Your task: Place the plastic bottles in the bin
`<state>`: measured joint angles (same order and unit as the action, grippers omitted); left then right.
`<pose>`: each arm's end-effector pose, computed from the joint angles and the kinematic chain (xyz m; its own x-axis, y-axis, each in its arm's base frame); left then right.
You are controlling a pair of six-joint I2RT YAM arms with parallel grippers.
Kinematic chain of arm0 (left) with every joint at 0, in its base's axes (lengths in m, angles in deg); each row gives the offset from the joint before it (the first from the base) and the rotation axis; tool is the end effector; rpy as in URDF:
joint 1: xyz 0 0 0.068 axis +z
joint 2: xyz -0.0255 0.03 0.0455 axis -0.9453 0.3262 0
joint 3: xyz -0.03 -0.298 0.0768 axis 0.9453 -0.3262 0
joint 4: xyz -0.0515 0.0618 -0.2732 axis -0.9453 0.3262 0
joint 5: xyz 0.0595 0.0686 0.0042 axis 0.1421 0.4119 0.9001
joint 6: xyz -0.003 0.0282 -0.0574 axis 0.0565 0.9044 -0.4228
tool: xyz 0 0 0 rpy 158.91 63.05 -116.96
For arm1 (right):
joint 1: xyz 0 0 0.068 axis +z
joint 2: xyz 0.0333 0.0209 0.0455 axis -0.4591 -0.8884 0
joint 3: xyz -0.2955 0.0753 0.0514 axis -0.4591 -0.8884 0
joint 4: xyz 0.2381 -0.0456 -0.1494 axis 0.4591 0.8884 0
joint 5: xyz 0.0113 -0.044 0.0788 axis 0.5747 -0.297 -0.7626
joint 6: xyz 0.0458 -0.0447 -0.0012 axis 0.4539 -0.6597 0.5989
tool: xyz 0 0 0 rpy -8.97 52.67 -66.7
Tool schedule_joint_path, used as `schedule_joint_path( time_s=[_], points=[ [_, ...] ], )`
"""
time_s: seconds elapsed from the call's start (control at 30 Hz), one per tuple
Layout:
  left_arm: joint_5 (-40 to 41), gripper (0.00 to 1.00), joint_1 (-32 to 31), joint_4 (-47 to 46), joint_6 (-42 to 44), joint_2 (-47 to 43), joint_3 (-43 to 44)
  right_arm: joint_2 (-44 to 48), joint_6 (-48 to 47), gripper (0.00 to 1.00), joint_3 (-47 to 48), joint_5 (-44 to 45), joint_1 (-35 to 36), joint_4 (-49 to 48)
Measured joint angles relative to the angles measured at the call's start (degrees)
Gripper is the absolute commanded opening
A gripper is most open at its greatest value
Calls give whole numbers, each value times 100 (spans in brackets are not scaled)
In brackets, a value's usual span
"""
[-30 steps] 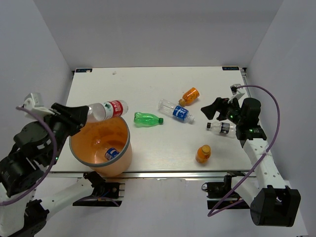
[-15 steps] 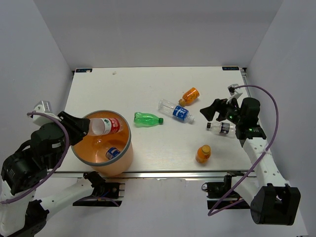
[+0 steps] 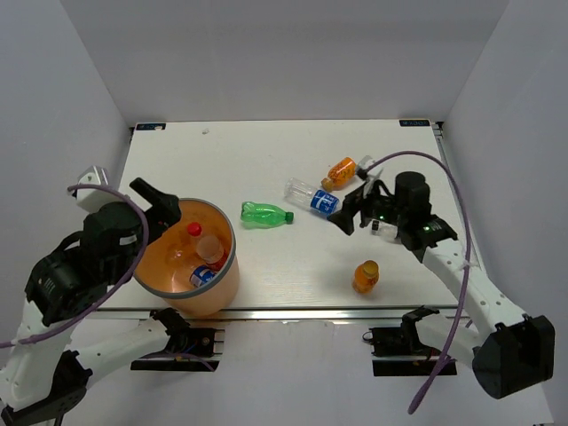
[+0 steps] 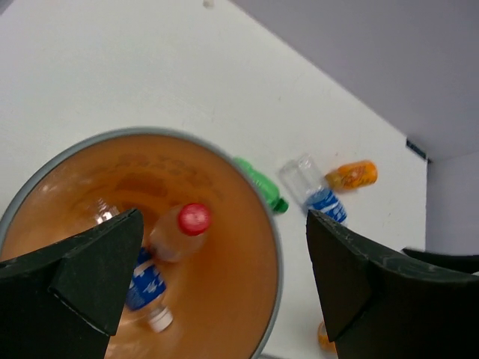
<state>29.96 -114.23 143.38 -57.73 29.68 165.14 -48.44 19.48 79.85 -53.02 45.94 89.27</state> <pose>0.0659 -0.0146 0.4875 -0.2971 -0.5208 -0.8003 -0.2845 0.8483 -0.4465 0.2276 0.1035 0.3284 -0.2196 -0.1540 -0.9634 -0.7595 0.6468 0.0697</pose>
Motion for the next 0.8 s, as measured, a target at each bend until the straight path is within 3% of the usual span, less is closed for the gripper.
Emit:
schedule_joint_path(
  time_s=[0.2, 0.4, 0.47, 0.67, 0.8],
  points=[
    [409, 98, 2, -1056, 575, 1010, 413, -682, -1080, 89, 337, 321, 990, 365],
    [407, 98, 76, -2203, 1429, 2542, 717, -2065, -1950, 89, 1078, 129, 1285, 503],
    [52, 98, 345, -2538, 1735, 2861, 675, -2621, -2068, 89, 1543, 297, 1360, 649],
    [-1471, 98, 2135, -3388, 2461, 3189, 398, -3668, -2068, 89, 2354, 1091, 1493, 863],
    [-2634, 98, 2256, -3593, 2924, 4022, 966, -3576, -1919, 89, 2090, 1469, 1495, 767]
  ],
)
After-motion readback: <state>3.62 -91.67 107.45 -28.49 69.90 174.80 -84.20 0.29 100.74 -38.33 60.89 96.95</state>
